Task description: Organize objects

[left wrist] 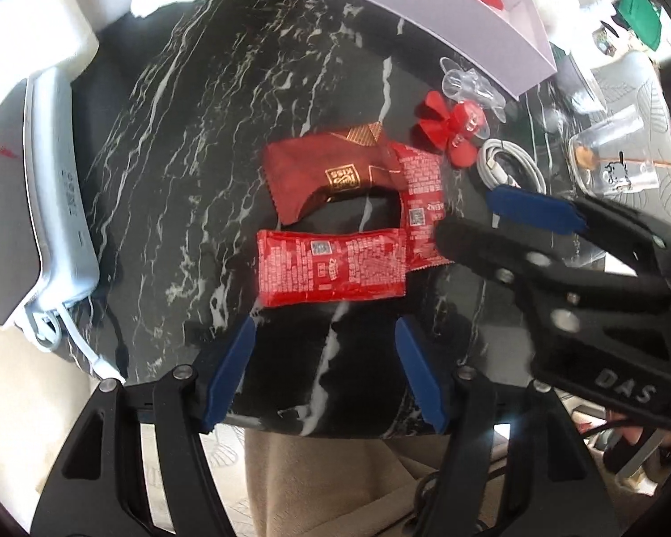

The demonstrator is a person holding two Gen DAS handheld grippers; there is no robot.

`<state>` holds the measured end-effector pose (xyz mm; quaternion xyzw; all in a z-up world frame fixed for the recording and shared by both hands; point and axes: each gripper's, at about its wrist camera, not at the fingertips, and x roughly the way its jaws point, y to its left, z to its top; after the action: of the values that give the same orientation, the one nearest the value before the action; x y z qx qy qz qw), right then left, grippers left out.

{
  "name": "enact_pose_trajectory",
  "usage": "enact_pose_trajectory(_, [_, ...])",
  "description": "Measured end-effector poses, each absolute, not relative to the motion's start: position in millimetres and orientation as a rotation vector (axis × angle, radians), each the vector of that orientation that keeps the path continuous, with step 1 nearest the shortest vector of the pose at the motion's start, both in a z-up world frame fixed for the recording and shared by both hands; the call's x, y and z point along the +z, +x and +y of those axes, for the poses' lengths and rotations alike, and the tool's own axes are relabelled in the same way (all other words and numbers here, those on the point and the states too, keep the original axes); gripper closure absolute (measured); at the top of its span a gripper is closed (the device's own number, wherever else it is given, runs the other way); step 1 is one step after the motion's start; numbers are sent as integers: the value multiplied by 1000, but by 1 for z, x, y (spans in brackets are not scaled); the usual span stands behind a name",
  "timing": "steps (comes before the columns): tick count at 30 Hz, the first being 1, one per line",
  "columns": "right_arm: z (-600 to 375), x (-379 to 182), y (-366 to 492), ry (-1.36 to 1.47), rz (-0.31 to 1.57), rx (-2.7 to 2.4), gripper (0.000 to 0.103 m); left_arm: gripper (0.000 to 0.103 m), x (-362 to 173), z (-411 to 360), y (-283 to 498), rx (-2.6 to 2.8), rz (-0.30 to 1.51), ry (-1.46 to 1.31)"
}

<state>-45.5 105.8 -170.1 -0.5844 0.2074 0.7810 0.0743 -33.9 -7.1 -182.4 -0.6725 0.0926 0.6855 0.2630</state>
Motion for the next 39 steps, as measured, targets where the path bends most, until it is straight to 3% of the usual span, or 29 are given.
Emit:
enact_pose_trajectory(3, [107, -181, -54, -1817, 629, 2331, 72, 36, -185, -6, -34, 1852, 260, -1817])
enact_pose_trajectory(5, [110, -184, -56, -1807, 653, 2347, 76, 29, -185, -5, -36, 1848, 241, -1813])
enact_pose_trajectory(7, [111, -186, -57, -1815, 665, 2355, 90, 26, -187, -1, -37, 1846, 230, -1812])
enact_pose_trajectory(9, [113, -187, -55, -1798, 675, 2354, 93, 21, -188, 2, -39, 1854, 228, -1809])
enact_pose_trajectory(15, [114, -182, -39, -1786, 631, 2335, 95, 9, -192, 22, -36, 1898, 299, -1793])
enact_pose_trajectory(19, [122, -179, -20, -1773, 683, 2310, 95, 9, -196, 33, -30, 1953, 375, -1792])
enact_pose_trajectory(20, [122, -178, -17, -1622, 812, 2154, 95, 9, -198, 37, -28, 1967, 390, -1794])
enact_pose_trajectory(28, [132, -180, 2, -1600, 865, 2112, 95, 8, -203, 49, -26, 2050, 432, -1771])
enact_pose_trajectory(31, [134, -177, 7, -1585, 875, 2118, 95, 22, -198, 53, -25, 2072, 424, -1732])
enact_pose_trajectory(32, [134, -177, 7, -1583, 875, 2121, 95, 33, -197, 54, -25, 2079, 420, -1720])
enact_pose_trajectory(34, [134, -177, 8, -1582, 878, 2123, 95, 39, -195, 57, -27, 2086, 395, -1718])
enact_pose_trajectory(39, [135, -175, 10, -1574, 883, 2130, 95, 66, -192, 56, -35, 2094, 276, -1717])
